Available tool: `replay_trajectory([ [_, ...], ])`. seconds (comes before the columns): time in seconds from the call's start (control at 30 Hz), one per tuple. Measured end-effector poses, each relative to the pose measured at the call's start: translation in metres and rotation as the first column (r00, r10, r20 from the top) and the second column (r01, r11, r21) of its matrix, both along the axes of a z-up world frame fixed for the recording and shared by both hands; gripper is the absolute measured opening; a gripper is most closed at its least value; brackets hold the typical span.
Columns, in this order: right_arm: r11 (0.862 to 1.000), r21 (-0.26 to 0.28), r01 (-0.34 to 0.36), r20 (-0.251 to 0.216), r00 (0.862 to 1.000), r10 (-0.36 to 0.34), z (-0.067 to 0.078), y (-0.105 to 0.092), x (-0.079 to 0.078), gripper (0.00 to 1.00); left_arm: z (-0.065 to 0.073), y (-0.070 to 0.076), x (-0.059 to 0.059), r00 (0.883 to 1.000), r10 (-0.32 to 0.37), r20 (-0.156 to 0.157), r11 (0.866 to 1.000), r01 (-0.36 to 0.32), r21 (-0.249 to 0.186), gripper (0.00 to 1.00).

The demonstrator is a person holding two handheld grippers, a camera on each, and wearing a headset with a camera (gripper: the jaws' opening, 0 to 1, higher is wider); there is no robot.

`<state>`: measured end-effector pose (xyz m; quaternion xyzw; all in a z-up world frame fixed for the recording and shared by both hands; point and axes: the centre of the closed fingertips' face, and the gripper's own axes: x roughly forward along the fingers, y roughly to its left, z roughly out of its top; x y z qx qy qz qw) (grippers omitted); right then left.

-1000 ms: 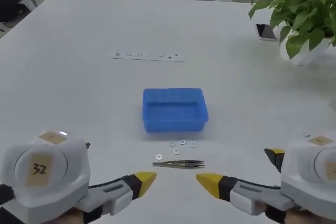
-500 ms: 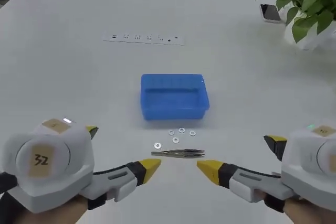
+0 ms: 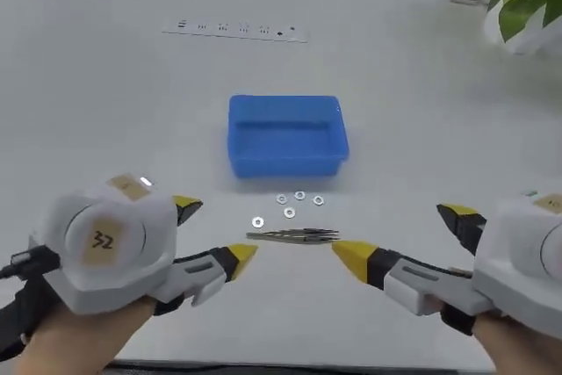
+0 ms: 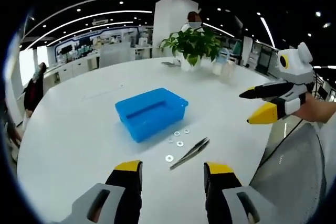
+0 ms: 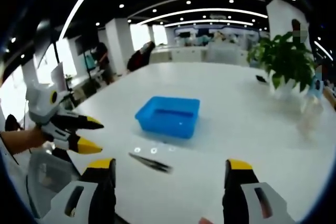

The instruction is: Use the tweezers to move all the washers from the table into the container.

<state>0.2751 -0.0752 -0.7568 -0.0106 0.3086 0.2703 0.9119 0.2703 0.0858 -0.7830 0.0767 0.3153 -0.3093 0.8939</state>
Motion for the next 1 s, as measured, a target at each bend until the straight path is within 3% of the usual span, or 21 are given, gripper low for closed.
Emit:
replay_trajectory([
  [0.1, 1.0, -0.004, 0.0, -0.002, 1.0, 0.0, -0.001, -0.001, 0.0, 0.77, -0.013, -0.002, 0.004, 0.999, -0.046, -0.022, 0.998, 0.047, 0.038, 0.33],
  [0.17, 1.0, 0.009, 0.004, 0.014, 1.0, -0.004, 0.002, -0.001, 0.001, 0.73, -0.024, -0.002, 0.005, 0.996, -0.073, -0.054, 0.995, 0.077, 0.07, 0.28],
  [0.2, 1.0, 0.011, 0.007, 0.011, 1.0, -0.007, 0.002, -0.002, 0.001, 0.71, -0.029, -0.001, 0.008, 0.995, -0.08, -0.053, 0.993, 0.084, 0.088, 0.25],
  [0.47, 1.0, 0.007, 0.018, -0.001, 1.0, -0.018, -0.003, -0.006, 0.0, 0.63, -0.051, -0.012, 0.019, 0.988, -0.138, -0.075, 0.983, 0.146, 0.114, 0.08],
  [0.63, 1.0, 0.012, 0.026, -0.013, 1.0, -0.026, -0.005, -0.008, 0.0, 0.62, -0.064, -0.018, 0.023, 0.981, -0.168, -0.102, 0.977, 0.179, 0.114, 0.05],
  [0.77, 0.999, 0.014, 0.029, -0.019, 0.999, -0.029, -0.006, -0.009, 0.0, 0.61, -0.074, -0.02, 0.025, 0.977, -0.182, -0.114, 0.971, 0.197, 0.139, 0.03],
  [1.0, 1.0, 0.01, 0.023, -0.022, 0.999, -0.023, -0.006, -0.006, -0.001, 0.61, -0.078, -0.027, 0.025, 0.963, -0.243, -0.116, 0.956, 0.259, 0.141, 0.03],
])
